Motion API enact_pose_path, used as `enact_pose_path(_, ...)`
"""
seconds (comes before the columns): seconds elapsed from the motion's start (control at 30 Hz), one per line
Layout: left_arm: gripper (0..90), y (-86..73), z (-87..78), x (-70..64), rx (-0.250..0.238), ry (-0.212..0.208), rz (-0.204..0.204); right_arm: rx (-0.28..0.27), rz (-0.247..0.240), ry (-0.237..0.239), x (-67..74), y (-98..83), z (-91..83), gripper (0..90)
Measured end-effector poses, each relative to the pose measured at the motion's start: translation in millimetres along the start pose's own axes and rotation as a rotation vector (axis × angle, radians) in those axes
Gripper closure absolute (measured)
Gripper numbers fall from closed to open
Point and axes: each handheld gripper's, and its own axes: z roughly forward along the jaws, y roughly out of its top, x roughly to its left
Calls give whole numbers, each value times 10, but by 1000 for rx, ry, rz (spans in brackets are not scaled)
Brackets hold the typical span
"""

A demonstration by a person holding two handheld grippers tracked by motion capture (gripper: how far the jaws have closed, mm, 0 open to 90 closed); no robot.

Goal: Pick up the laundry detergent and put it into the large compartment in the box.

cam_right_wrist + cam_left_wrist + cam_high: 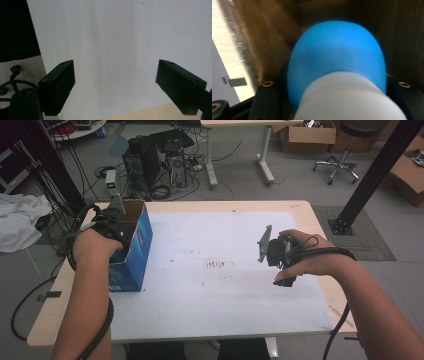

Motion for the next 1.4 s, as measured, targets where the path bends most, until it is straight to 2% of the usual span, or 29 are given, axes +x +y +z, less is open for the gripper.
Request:
enact_pose_path(0.07, 396, -2, -4, 2, -9, -1, 1, -1, 2, -1, -1, 1, -1, 160)
enact_pose_path(0.43, 390, -16, 6, -7, 7, 6, 28, 13, 5, -6, 9, -24, 16, 160)
enact_pose_path(0.7, 379, -25, 0, -24, 0, 19, 27, 14, 7, -8, 24, -41, 15, 160)
enact_pose_path(0.77, 360, -32, -28, -22, -14, 24, 20, 14, 9, -9, 26, -47, 10, 160)
enact_pose_path(1.0, 341, -45, -69, -22, -17, 20, 16, 10, 9, -13, 34, -51, -2, 160)
enact_pose_path(1.23, 338, -51, -116, -46, -24, 29, 35, 8, 9, -13, 42, -59, -1, 160)
enact_pose_path(1.4, 326, -66, -158, -54, -29, 29, 30, 5, 10, -11, 45, -75, -3, 160)
